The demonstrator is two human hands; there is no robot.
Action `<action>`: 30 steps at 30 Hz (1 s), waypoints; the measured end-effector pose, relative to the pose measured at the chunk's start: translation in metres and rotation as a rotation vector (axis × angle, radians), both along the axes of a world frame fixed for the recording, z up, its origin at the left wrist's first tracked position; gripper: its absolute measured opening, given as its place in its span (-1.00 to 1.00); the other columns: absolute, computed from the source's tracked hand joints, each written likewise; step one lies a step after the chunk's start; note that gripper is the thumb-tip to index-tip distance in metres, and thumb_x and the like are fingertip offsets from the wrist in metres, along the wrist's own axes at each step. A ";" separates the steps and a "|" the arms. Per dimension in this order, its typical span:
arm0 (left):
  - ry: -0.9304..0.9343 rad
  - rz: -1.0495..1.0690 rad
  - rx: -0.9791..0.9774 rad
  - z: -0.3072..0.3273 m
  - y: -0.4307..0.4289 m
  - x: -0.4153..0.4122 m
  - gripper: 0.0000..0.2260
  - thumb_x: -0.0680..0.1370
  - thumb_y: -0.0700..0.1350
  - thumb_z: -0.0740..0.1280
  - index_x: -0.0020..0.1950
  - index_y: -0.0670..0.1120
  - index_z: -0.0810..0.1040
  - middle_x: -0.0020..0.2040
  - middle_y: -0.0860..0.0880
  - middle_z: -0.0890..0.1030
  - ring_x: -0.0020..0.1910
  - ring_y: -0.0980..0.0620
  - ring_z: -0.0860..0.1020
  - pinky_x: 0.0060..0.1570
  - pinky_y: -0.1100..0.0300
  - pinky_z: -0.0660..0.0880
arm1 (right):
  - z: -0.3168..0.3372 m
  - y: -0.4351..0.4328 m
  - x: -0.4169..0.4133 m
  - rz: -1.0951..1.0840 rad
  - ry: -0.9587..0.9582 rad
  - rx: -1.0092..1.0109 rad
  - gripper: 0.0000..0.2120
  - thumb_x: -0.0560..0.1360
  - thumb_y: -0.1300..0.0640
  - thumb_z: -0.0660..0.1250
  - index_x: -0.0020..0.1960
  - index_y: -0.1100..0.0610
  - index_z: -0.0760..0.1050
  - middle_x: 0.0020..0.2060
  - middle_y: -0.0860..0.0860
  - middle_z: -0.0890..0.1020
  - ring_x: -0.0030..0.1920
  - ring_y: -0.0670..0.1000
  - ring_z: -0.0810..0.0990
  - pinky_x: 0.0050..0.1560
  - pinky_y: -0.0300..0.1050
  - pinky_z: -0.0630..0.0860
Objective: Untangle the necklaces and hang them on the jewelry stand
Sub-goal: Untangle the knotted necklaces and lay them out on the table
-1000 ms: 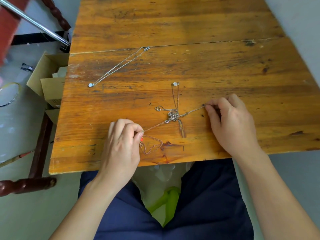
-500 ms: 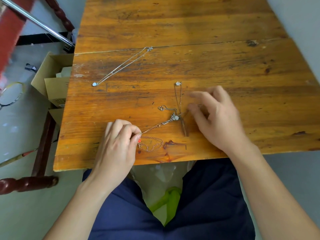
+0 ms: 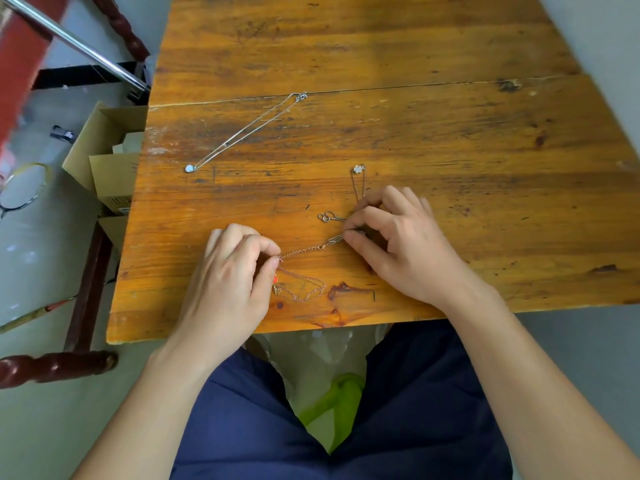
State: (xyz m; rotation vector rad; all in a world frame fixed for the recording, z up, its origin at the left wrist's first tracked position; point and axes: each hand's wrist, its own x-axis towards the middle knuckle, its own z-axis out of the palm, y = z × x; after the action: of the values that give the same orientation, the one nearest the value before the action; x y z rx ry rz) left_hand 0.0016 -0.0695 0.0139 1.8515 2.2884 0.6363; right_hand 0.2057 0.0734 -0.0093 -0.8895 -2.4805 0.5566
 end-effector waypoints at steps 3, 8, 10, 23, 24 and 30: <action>-0.078 0.010 0.058 0.003 0.013 0.008 -0.81 0.59 -0.10 0.33 0.17 -0.10 0.61 0.04 0.01 0.54 0.04 0.04 0.45 0.05 0.25 0.37 | -0.003 0.000 0.001 0.002 0.021 -0.009 -0.84 0.61 -0.04 0.32 0.06 -0.02 0.63 0.07 -0.02 0.54 0.14 0.05 0.47 0.08 0.03 0.34; -0.092 -0.076 0.011 0.000 0.037 0.021 -0.76 0.56 -0.03 0.38 0.19 -0.06 0.64 -0.01 0.04 0.56 0.03 0.05 0.45 0.02 0.21 0.41 | -0.006 0.000 0.001 -0.008 0.048 -0.038 -0.84 0.61 -0.04 0.32 0.08 -0.02 0.63 0.07 -0.04 0.54 0.15 0.03 0.47 0.12 -0.02 0.31; -0.095 -0.088 -0.007 -0.001 0.039 0.020 -0.74 0.54 0.00 0.40 0.18 -0.04 0.65 -0.03 0.06 0.54 0.02 0.07 0.44 0.01 0.23 0.39 | -0.006 0.000 0.000 -0.011 0.063 -0.051 -0.85 0.61 -0.03 0.32 0.07 -0.01 0.63 0.07 -0.05 0.55 0.14 0.03 0.47 0.12 0.00 0.32; -0.072 -0.087 0.044 -0.001 0.042 0.024 -0.86 0.54 0.00 0.39 0.00 -0.03 0.65 -0.09 0.10 0.55 -0.06 0.08 0.46 -0.12 0.16 0.46 | -0.010 0.003 -0.001 -0.061 0.117 -0.076 -0.78 0.60 -0.07 0.29 0.08 0.00 0.64 0.00 -0.05 0.57 0.09 0.02 0.50 0.10 0.09 0.41; -0.057 -0.083 0.046 -0.002 0.042 0.026 -0.84 0.52 0.03 0.41 0.01 -0.03 0.67 -0.10 0.08 0.56 -0.06 0.06 0.48 -0.14 0.16 0.47 | -0.011 0.003 -0.001 -0.064 0.116 -0.072 -0.78 0.60 -0.07 0.29 0.08 0.00 0.64 0.00 -0.04 0.57 0.09 0.03 0.50 0.10 0.09 0.41; 0.084 -0.103 0.099 -0.008 0.043 0.029 -0.89 0.57 -0.10 0.35 -0.04 -0.10 0.64 -0.13 -0.01 0.56 -0.13 -0.04 0.48 -0.32 0.05 0.49 | -0.013 0.003 0.000 -0.077 0.095 -0.038 -0.73 0.63 -0.05 0.26 0.16 0.03 0.66 0.03 -0.02 0.57 0.12 0.04 0.51 0.12 0.08 0.42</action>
State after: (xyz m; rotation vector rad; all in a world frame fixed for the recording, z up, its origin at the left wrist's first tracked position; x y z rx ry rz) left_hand 0.0301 -0.0269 0.0058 2.0635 2.2317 0.6814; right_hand 0.2053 0.0762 -0.0219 -0.9470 -2.3476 0.6074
